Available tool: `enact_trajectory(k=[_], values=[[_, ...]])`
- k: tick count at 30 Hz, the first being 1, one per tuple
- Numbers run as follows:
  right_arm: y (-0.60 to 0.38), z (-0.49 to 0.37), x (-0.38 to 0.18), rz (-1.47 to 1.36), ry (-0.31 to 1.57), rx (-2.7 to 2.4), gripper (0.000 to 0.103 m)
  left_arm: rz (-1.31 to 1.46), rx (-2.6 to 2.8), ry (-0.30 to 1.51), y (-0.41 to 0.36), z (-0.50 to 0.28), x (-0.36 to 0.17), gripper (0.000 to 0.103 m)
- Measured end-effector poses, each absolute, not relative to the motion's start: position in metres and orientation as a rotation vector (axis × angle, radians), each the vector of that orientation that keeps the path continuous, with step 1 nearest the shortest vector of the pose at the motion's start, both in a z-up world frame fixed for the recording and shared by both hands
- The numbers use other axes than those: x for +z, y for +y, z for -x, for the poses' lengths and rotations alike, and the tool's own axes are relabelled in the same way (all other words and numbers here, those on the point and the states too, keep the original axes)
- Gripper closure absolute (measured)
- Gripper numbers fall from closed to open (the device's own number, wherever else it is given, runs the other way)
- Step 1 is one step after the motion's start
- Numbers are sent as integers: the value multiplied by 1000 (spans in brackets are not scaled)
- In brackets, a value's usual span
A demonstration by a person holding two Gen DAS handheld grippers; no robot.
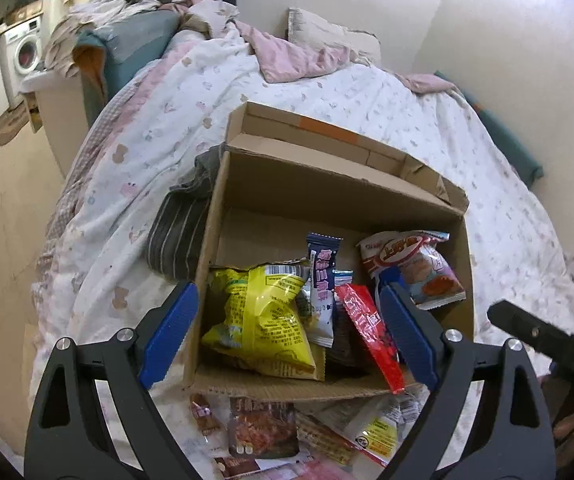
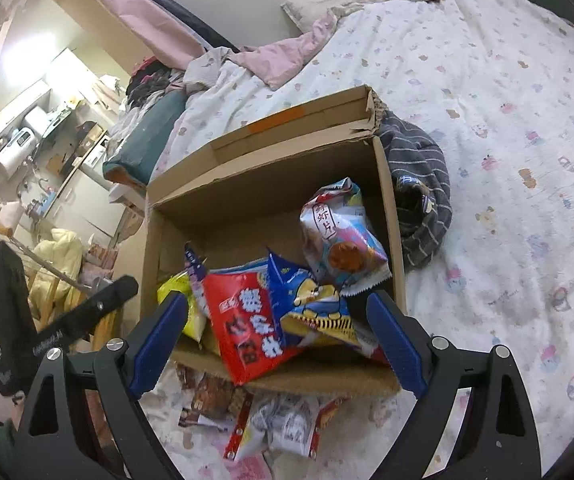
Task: Organize snacks
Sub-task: 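Withdraw both open grippers from the box toward the remaining snacks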
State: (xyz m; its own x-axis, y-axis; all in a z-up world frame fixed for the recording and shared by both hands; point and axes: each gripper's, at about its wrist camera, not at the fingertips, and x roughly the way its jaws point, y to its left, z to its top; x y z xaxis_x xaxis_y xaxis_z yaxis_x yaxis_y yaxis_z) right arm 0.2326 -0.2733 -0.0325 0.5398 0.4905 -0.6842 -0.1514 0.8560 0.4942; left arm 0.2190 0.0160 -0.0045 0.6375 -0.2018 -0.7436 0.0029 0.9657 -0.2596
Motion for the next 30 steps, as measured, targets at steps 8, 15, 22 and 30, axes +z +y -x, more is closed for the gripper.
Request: enact_trajectory(k=[8, 15, 22, 30], values=[[-277, -210, -27, -416, 916, 374, 10, 201, -62, 837, 20, -192, 4, 12], [-282, -186, -27, -435, 917, 358, 10, 184, -103, 876, 13, -173, 1, 1], [-287, -163, -31, -427, 935, 336, 10, 45, -92, 913, -7, -147, -9, 1], [-302, -142, -39, -401, 960, 299, 10, 26, -72, 931, -6, -121, -17, 1]])
